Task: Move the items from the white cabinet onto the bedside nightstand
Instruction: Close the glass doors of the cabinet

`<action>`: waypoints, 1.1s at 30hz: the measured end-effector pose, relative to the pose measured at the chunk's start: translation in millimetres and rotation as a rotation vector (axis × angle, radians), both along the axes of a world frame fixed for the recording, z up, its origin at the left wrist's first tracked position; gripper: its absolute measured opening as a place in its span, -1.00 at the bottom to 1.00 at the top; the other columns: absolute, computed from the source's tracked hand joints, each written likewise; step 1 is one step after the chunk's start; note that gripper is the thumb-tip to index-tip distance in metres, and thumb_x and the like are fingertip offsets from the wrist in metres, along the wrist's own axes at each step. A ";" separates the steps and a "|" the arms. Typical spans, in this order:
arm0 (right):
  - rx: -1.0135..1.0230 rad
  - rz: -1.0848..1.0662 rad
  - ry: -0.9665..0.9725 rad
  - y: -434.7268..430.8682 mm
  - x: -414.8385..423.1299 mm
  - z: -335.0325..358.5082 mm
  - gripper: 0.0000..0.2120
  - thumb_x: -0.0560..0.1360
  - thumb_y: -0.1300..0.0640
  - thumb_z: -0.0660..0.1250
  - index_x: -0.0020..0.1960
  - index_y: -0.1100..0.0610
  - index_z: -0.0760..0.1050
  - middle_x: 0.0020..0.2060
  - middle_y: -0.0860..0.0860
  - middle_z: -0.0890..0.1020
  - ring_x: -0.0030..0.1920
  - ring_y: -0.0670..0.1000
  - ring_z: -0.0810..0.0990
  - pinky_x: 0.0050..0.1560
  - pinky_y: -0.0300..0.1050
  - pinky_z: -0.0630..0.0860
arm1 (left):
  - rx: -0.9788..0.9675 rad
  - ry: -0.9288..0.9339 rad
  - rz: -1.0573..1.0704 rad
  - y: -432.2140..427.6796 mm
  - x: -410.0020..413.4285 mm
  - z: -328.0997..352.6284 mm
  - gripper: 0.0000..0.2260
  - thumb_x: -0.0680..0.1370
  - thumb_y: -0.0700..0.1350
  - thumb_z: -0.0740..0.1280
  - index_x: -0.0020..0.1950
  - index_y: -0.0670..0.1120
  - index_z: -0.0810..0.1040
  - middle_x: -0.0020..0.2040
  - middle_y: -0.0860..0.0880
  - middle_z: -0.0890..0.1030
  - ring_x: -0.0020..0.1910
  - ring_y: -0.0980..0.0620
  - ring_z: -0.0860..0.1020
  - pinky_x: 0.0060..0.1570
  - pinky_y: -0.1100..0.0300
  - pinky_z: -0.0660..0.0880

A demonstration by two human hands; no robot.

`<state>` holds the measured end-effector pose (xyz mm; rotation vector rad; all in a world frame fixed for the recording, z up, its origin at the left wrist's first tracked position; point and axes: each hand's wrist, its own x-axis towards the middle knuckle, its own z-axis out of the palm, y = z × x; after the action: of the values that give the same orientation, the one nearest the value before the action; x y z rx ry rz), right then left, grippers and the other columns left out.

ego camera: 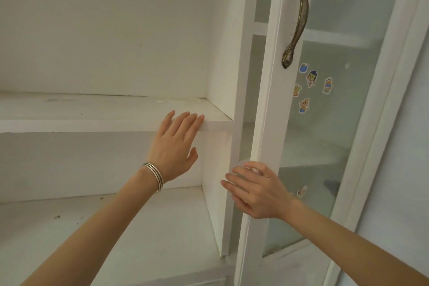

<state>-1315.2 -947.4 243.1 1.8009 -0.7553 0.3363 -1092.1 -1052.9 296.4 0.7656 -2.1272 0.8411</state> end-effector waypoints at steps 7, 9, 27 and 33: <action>-0.010 0.002 -0.004 -28.9 1.1 0.0 -0.75 0.47 0.06 0.23 0.02 0.12 0.62 -0.06 0.02 0.66 -0.01 0.06 0.59 0.27 -0.01 0.25 | -0.052 0.052 -0.043 -5.4 -2.0 -5.1 -0.40 0.39 -0.09 0.27 0.43 -0.22 0.33 0.29 -0.17 0.47 0.28 -0.17 0.39 0.40 -0.10 0.14; -0.012 0.012 0.002 -31.9 1.0 0.2 -0.74 0.46 0.06 0.24 0.02 0.12 0.62 -0.07 0.02 0.67 -0.01 0.06 0.60 0.26 -0.01 0.26 | -0.059 0.063 -0.047 -6.1 -2.1 -5.3 -0.40 0.39 -0.10 0.28 0.42 -0.22 0.33 0.28 -0.17 0.47 0.28 -0.17 0.39 0.39 -0.09 0.15; 0.027 -0.025 0.084 -39.3 -1.1 0.4 -0.68 0.45 0.04 0.24 0.13 0.12 0.60 0.09 0.08 0.64 0.16 0.14 0.56 0.29 0.07 0.26 | 0.003 0.088 0.008 4.5 -5.8 -4.3 -0.41 0.39 -0.05 0.26 0.39 -0.23 0.36 0.27 -0.18 0.48 0.25 -0.19 0.40 0.34 -0.09 0.20; 0.033 -0.037 0.118 -42.2 -2.0 3.0 -0.61 0.46 0.01 0.21 0.23 0.10 0.55 0.15 0.08 0.61 0.21 0.14 0.53 0.23 0.09 0.33 | 0.011 0.151 -0.013 5.5 -10.4 -5.1 -0.44 0.39 -0.04 0.27 0.37 -0.22 0.40 0.25 -0.16 0.49 0.24 -0.17 0.42 0.35 -0.08 0.20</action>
<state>-1317.2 -989.5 246.1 1.8181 -0.7141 0.1926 -1102.5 -1047.4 291.3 0.7950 -2.0026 0.7413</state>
